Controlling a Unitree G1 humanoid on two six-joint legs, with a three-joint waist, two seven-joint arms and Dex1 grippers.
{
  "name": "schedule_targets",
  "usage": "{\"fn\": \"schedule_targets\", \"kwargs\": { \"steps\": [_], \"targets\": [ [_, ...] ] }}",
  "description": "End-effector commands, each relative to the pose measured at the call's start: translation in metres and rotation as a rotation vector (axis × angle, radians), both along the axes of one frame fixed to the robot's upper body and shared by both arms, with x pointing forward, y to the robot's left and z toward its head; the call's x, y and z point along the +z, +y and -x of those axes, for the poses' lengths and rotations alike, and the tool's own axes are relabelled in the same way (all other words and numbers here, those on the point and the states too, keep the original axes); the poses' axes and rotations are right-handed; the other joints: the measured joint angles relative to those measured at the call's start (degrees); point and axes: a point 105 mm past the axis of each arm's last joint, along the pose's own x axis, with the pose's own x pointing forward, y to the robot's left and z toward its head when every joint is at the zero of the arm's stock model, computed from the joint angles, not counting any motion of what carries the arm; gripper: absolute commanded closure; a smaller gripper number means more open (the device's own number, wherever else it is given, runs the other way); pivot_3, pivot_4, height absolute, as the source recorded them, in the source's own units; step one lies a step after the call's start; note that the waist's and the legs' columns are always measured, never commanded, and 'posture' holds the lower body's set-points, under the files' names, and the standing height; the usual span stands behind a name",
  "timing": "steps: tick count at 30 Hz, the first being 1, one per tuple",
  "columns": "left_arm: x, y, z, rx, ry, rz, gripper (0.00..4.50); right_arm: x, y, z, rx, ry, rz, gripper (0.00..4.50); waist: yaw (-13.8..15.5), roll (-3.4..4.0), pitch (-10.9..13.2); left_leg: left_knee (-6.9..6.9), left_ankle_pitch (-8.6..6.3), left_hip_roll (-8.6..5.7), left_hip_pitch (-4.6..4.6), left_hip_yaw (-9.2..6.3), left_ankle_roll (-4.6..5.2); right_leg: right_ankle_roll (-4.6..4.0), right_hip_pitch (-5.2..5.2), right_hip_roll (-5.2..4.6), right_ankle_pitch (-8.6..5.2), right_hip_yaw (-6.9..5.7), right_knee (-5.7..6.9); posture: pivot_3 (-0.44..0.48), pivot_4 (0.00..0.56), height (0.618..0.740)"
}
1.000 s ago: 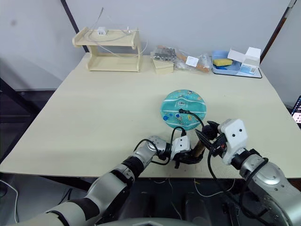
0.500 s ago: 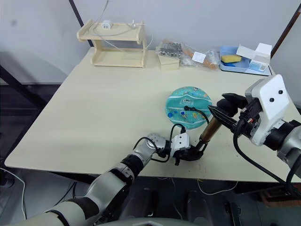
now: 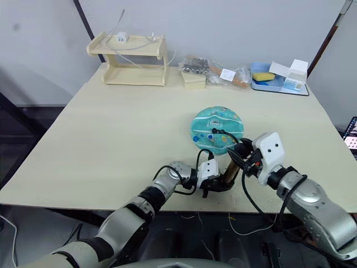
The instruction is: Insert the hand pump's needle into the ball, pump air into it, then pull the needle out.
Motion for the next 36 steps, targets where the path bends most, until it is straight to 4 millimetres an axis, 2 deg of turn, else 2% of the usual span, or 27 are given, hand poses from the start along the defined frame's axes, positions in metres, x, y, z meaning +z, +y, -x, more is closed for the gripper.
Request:
{"fn": "schedule_targets", "kwargs": {
  "steps": [1, 3, 7, 10, 15, 18, 23, 25, 28, 30, 31, 34, 36],
  "targets": [
    [-0.016, 0.011, 0.009, -0.012, 0.051, -0.064, 3.41, -0.061, -0.024, 0.011, -0.088, 0.246, 0.096, 2.43, 0.02, 0.0, 0.0, -0.07, -0.02, 0.05, 0.16, -0.02, -0.03, -0.05, 0.14, -0.07, -0.03, -0.03, -0.02, 0.0, 0.15, 0.74],
    [-0.016, 0.009, 0.009, -0.014, 0.048, -0.062, 3.41, -0.038, -0.031, 0.009, -0.111, 0.179, 0.071, 2.43, 0.14, 0.03, -0.05, -0.2, -0.03, 0.06, 0.31, -0.05, -0.06, -0.12, 0.23, -0.24, -0.08, -0.2, -0.02, 0.0, 0.15, 0.74],
    [-0.014, -0.004, 0.014, -0.053, 0.039, -0.051, 3.41, 0.013, -0.048, 0.011, -0.158, 0.047, 0.037, 2.43, 1.18, 0.98, 0.45, -0.29, 0.01, -0.01, 0.19, -0.07, 0.01, -0.18, 0.17, -0.52, -0.13, -0.94, -0.03, 0.0, 0.15, 0.74],
    [-0.012, -0.017, 0.022, -0.101, 0.039, -0.038, 3.41, 0.049, -0.055, 0.017, -0.174, -0.033, 0.026, 2.43, 1.83, 1.39, 0.63, -0.15, 0.1, -0.18, -0.39, -0.08, 0.14, -0.11, -0.21, -0.42, -0.15, -1.11, -0.03, 0.0, 0.15, 0.74],
    [-0.008, -0.028, 0.027, -0.139, 0.034, -0.029, 3.41, 0.095, -0.067, 0.029, -0.205, -0.123, 0.046, 2.43, 2.37, 1.95, 1.01, -0.01, 0.12, -0.66, -1.21, -0.11, 0.17, -0.01, -0.84, -0.62, -0.14, -1.07, -0.01, 0.0, 0.15, 0.74],
    [-0.008, -0.028, 0.026, -0.143, 0.032, -0.033, 3.41, 0.115, -0.071, 0.037, -0.214, -0.148, 0.061, 2.43, 2.52, 1.89, 1.23, 0.13, 0.12, -0.91, -1.61, -0.18, 0.18, 0.15, -1.1, -0.72, 0.05, -1.09, -0.01, 0.0, 0.15, 0.74],
    [-0.009, -0.026, 0.026, -0.149, 0.031, -0.039, 3.41, 0.125, -0.073, 0.042, -0.235, -0.142, 0.085, 2.44, 2.73, 1.7, 1.6, 0.12, 0.12, -0.97, -1.62, -0.17, 0.18, 0.21, -1.1, -0.77, -0.04, -1.09, -0.01, 0.0, 0.15, 0.74],
    [-0.009, -0.025, 0.026, -0.148, 0.03, -0.043, 3.41, 0.125, -0.074, 0.04, -0.247, -0.14, 0.072, 2.45, 2.73, 1.65, 1.62, 0.12, 0.12, -0.97, -1.62, -0.16, 0.18, 0.25, -1.1, -0.76, -0.06, -1.1, -0.01, 0.0, 0.15, 0.74],
    [-0.013, -0.019, 0.024, -0.138, 0.025, -0.065, 3.41, 0.09, -0.068, 0.033, -0.244, -0.043, 0.011, 2.45, 2.67, 1.37, 1.63, 0.12, 0.12, -0.96, -1.58, -0.16, 0.18, 0.31, -1.09, -0.74, -0.09, -1.1, -0.01, 0.0, 0.15, 0.74],
    [-0.013, -0.019, 0.023, -0.13, 0.024, -0.065, 3.41, 0.06, -0.062, 0.032, -0.227, 0.047, 0.017, 2.46, 2.51, 1.35, 1.62, 0.12, 0.12, -0.9, -1.53, -0.19, 0.18, 0.32, -1.03, -0.67, -0.12, -1.18, -0.01, 0.0, 0.15, 0.74],
    [-0.013, -0.019, 0.023, -0.127, 0.024, -0.064, 3.41, 0.05, -0.06, 0.032, -0.22, 0.068, 0.022, 2.47, 2.35, 1.32, 1.59, 0.12, 0.13, -0.9, -1.52, -0.2, 0.19, 0.3, -1.02, -0.67, -0.14, -1.18, 0.0, 0.0, 0.15, 0.74],
    [-0.014, -0.019, 0.022, -0.119, 0.024, -0.063, 3.41, -0.016, -0.055, 0.029, -0.22, 0.225, 0.014, 2.47, 1.74, 0.82, 1.16, 0.12, 0.12, -0.85, -1.35, -0.33, 0.18, 0.25, -0.81, -0.62, -0.2, -1.26, 0.0, 0.0, 0.15, 0.74],
    [-0.013, -0.019, 0.022, -0.113, 0.024, -0.061, 3.41, -0.051, -0.051, 0.032, -0.216, 0.293, 0.013, 2.47, 1.52, 0.44, 0.78, 0.1, 0.12, -0.74, -1.2, -0.44, 0.18, 0.2, -0.68, -0.56, -0.23, -1.36, 0.0, 0.0, 0.15, 0.74]
  ]
}}
